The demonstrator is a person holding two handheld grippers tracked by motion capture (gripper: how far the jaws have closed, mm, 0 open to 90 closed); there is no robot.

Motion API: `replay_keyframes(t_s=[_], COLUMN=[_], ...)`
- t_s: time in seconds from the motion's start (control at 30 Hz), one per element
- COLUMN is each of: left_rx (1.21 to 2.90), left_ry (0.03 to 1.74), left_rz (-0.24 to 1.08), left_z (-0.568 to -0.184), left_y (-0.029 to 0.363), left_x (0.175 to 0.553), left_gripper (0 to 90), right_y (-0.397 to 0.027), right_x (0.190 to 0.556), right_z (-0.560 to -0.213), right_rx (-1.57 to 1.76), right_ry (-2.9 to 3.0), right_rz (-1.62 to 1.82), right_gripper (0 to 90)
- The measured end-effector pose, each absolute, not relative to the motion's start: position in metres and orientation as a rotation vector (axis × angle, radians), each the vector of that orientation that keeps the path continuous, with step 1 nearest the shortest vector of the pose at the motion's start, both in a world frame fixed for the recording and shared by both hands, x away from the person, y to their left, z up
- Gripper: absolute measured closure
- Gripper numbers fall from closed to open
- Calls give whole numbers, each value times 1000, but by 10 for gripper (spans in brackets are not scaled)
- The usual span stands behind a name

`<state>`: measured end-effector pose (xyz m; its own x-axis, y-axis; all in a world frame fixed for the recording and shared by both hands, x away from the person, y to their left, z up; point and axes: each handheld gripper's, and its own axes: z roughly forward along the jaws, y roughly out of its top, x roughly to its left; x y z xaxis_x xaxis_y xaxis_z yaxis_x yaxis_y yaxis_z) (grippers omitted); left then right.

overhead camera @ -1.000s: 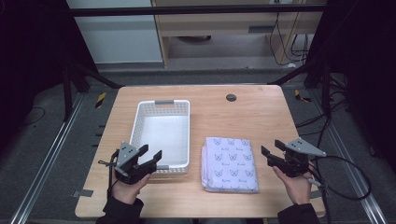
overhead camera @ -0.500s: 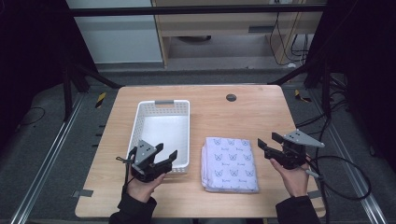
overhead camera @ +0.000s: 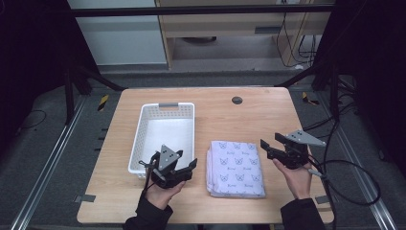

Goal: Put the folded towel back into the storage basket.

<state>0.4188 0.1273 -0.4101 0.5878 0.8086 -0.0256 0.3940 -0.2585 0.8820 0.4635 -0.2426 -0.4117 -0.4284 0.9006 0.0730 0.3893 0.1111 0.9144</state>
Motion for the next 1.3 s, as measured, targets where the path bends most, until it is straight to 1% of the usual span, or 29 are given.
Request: replay_keyframes(t_s=[0.5,1.3], left_rx=[1959,2095], left_ry=[922,927], left_rz=[493,428], left_z=[-425,-460], left_y=[97,71], left_x=[416,410], left_gripper=[394,383], right_y=[-234,-226], right_x=[482,489], right_z=[-421,-441], right_rx=[1248,1262], right_ry=[1915,1998], right_rz=[1296,1222], right_gripper=[334,334])
